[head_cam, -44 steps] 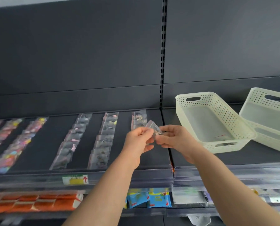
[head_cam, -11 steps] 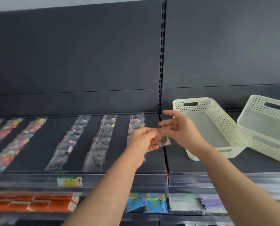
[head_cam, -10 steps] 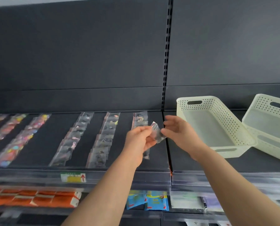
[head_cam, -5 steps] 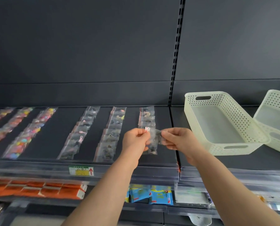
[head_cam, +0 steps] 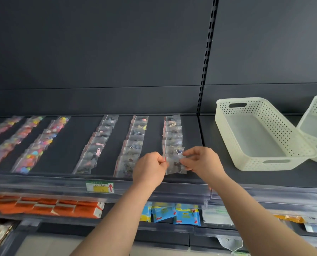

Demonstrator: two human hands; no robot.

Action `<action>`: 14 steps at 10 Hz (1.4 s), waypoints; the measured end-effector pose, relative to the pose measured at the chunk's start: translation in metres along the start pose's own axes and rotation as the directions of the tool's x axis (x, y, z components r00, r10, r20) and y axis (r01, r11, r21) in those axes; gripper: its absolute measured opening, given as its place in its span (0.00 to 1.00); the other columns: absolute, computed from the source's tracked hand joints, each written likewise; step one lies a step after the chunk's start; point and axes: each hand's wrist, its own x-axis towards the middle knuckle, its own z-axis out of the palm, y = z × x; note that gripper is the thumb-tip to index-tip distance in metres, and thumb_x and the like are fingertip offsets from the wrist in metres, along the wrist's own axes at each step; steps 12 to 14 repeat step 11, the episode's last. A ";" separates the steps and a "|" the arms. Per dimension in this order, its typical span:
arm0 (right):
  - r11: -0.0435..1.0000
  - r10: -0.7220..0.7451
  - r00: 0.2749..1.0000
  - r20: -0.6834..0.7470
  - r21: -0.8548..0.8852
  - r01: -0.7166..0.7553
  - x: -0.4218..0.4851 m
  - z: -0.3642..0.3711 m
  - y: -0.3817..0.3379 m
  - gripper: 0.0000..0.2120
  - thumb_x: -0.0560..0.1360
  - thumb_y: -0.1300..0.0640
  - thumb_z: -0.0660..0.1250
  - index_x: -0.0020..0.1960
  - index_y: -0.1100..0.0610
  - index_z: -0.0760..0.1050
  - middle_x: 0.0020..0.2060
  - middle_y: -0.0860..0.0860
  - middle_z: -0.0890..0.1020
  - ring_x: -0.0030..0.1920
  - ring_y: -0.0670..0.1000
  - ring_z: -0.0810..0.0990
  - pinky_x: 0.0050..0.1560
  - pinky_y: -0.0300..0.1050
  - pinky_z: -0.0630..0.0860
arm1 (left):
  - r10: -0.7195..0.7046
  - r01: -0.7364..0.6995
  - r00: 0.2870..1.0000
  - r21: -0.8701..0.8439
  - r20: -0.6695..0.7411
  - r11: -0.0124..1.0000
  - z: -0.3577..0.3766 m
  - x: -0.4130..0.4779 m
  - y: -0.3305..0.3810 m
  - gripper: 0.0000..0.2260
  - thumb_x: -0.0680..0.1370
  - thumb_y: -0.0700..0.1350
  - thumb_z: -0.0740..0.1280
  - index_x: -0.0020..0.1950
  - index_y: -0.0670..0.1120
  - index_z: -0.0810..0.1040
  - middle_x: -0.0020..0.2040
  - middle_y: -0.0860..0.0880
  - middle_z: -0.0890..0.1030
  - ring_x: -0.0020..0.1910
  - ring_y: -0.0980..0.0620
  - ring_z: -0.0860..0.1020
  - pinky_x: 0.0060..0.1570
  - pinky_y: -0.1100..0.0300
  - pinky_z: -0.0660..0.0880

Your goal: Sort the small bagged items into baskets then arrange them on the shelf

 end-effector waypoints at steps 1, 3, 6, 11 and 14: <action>0.996 -0.024 0.999 -0.026 -0.089 0.022 -0.001 0.007 0.005 0.07 0.72 0.53 0.73 0.49 0.50 0.77 0.36 0.46 0.84 0.33 0.41 0.82 0.35 0.34 0.74 | 0.034 -0.035 0.999 0.056 0.008 0.998 0.003 -0.001 -0.003 0.04 0.79 0.50 0.67 0.50 0.53 0.81 0.48 0.55 0.84 0.48 0.51 0.81 0.46 0.56 0.78; 0.981 -0.021 0.998 -0.066 -0.192 0.008 -0.001 0.012 0.012 0.08 0.72 0.53 0.73 0.49 0.51 0.78 0.36 0.45 0.82 0.37 0.44 0.80 0.34 0.35 0.72 | 0.046 -0.046 0.999 0.127 0.008 0.991 0.008 0.002 -0.009 0.05 0.78 0.52 0.68 0.51 0.53 0.78 0.49 0.55 0.83 0.48 0.52 0.81 0.46 0.55 0.79; 0.975 0.017 0.995 -0.095 -0.217 -0.037 0.000 0.018 0.016 0.08 0.76 0.52 0.67 0.54 0.52 0.76 0.38 0.45 0.80 0.41 0.47 0.79 0.39 0.40 0.71 | 0.017 -0.031 0.994 0.126 0.112 0.992 0.005 0.014 -0.013 0.14 0.75 0.56 0.71 0.53 0.50 0.74 0.48 0.53 0.81 0.47 0.50 0.80 0.43 0.56 0.77; 0.944 -0.056 0.976 -0.211 -0.329 -0.017 -0.016 0.026 0.010 0.05 0.79 0.54 0.62 0.50 0.53 0.76 0.44 0.48 0.79 0.42 0.47 0.75 0.42 0.41 0.69 | 0.232 -0.223 0.972 -0.178 0.029 0.958 -0.012 0.007 -0.036 0.04 0.79 0.46 0.66 0.52 0.50 0.79 0.44 0.56 0.80 0.45 0.54 0.80 0.46 0.56 0.78; 0.944 -0.056 0.976 -0.211 -0.329 -0.017 -0.016 0.026 0.010 0.05 0.79 0.54 0.62 0.50 0.53 0.76 0.44 0.48 0.79 0.42 0.47 0.75 0.42 0.41 0.69 | 0.232 -0.223 0.972 -0.178 0.029 0.958 -0.012 0.007 -0.036 0.04 0.79 0.46 0.66 0.52 0.50 0.79 0.44 0.56 0.80 0.45 0.54 0.80 0.46 0.56 0.78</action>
